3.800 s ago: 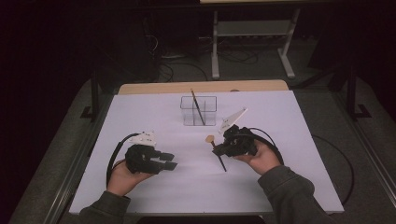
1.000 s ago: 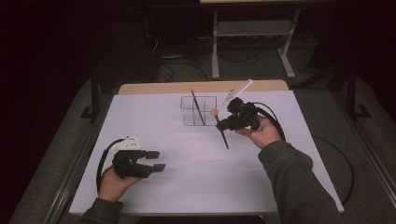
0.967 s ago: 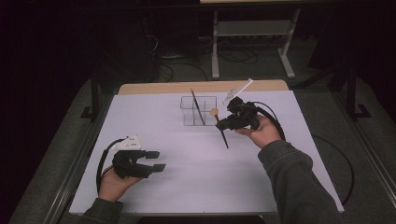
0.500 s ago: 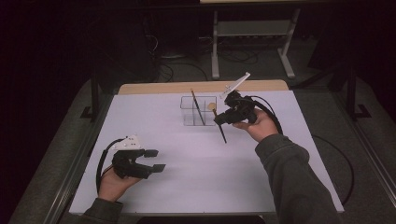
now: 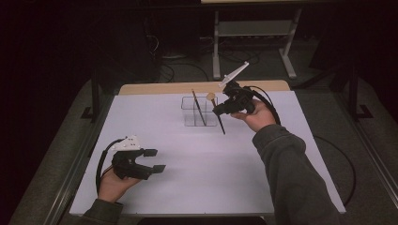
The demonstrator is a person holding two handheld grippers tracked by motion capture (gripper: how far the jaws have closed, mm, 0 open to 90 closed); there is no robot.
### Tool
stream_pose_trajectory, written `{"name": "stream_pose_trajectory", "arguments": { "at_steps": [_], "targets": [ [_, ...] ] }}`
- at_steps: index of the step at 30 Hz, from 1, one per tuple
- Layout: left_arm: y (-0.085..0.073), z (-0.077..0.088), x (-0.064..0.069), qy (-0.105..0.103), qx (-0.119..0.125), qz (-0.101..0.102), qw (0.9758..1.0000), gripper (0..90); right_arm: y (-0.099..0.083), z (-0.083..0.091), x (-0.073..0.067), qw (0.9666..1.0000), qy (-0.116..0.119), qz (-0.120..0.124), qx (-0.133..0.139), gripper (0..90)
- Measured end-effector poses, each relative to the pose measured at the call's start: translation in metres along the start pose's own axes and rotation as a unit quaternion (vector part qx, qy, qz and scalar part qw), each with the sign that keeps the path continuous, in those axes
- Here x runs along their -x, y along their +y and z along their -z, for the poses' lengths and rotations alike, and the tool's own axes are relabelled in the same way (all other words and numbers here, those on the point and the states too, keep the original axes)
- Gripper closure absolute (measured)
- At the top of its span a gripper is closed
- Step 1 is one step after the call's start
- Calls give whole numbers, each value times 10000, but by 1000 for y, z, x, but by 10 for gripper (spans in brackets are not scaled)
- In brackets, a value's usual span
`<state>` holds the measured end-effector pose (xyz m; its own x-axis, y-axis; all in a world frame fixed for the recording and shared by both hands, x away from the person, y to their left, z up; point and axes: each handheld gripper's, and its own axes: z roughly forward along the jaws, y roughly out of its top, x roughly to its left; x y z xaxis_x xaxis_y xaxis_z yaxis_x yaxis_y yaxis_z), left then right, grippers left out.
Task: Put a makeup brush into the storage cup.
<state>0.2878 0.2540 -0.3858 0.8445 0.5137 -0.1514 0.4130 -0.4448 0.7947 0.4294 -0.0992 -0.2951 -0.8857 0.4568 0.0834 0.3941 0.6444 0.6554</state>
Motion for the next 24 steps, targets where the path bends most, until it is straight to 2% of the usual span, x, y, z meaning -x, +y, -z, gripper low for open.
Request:
{"name": "stream_pose_trajectory", "arguments": {
  "at_steps": [9,14,21,23,24],
  "targets": [
    [0,1,-1,13,-16,-23,10000,278,13,3,11,9999,-59,-122,14,827],
    [-1,2,-2,17,-23,-16,10000,278,17,2,15,9999,-87,-108,57,827],
    [0,3,-1,26,109,37,9999,281,28,4,19,9998,-126,-87,96,827],
    [0,3,0,35,162,112,9998,281,31,4,20,9998,-131,-108,100,827],
    [0,4,-1,48,109,31,9999,281,32,4,21,9998,-141,-94,105,827]
  ]
}}
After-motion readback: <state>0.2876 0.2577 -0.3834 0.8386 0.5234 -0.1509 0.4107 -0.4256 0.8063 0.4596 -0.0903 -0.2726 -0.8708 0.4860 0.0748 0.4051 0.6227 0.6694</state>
